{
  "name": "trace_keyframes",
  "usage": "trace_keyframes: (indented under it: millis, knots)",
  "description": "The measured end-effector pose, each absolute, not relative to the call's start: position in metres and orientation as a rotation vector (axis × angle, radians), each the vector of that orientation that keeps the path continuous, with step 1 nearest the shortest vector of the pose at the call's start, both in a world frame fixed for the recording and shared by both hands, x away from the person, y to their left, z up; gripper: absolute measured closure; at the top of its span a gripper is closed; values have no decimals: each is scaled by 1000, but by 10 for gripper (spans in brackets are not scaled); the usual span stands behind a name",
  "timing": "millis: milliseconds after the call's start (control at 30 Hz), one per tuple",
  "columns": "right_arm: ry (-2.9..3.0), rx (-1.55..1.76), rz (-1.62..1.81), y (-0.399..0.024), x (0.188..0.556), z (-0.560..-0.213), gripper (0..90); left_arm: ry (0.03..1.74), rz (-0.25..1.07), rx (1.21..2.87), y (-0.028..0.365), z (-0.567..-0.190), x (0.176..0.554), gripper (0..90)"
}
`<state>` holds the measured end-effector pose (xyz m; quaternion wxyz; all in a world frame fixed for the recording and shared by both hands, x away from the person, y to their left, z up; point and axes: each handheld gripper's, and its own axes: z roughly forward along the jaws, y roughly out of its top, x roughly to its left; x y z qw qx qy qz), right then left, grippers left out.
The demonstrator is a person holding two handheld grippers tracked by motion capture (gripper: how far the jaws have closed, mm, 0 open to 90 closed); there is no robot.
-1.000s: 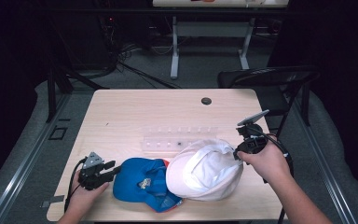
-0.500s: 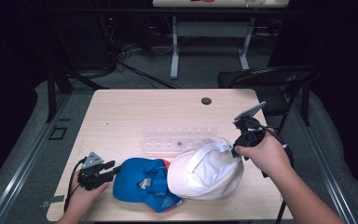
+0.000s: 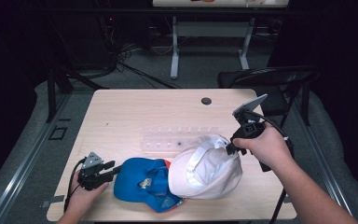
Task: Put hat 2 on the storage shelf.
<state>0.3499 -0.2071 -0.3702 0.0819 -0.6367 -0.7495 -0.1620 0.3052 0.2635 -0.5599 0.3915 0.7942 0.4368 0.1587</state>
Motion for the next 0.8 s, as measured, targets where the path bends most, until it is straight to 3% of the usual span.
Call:
trace_keyframes:
  millis: [800]
  knots:
    - [-1860, -1685, -776, -216, 349, -357, 822, 1107, 406, 2015, 264, -560, 305, 619]
